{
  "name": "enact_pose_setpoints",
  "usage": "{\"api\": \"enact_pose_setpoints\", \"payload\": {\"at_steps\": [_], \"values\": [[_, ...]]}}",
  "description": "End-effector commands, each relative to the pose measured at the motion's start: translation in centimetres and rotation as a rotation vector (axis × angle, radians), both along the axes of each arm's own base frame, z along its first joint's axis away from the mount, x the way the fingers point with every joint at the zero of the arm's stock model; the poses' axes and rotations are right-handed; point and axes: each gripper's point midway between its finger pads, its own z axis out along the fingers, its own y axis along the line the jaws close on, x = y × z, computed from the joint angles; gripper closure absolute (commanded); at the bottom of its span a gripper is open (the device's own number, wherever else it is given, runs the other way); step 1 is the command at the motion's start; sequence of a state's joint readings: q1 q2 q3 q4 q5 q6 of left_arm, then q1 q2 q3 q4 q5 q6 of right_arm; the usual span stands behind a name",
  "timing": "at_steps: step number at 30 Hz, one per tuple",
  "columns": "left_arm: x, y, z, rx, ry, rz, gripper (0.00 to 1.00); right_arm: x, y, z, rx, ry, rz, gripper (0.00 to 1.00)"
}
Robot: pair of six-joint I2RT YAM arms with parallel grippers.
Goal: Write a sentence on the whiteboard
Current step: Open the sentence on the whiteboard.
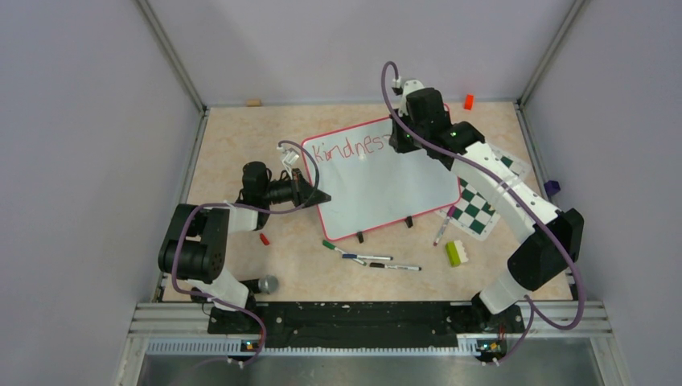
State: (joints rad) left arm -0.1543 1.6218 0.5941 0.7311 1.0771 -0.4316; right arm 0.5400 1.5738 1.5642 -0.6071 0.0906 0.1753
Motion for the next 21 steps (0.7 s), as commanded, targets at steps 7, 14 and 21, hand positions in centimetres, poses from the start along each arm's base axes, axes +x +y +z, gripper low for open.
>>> {"api": "enact_pose_setpoints", "payload": {"at_steps": [7,14,21], "values": [[1.4,1.6,-5.0,0.144,0.032,0.145,1.00,-0.1,-1.7,-0.2,-0.056,-0.007,-0.040,1.00],[1.5,1.6,-5.0,0.145,0.031,0.148,1.00,0.3,-2.9,-0.1,-0.082,-0.022,-0.109,1.00],[1.5,1.6,-4.9,0.144,0.031,0.146,1.00,-0.5,-3.1,-0.7,-0.103,0.004,-0.085,1.00]]}}
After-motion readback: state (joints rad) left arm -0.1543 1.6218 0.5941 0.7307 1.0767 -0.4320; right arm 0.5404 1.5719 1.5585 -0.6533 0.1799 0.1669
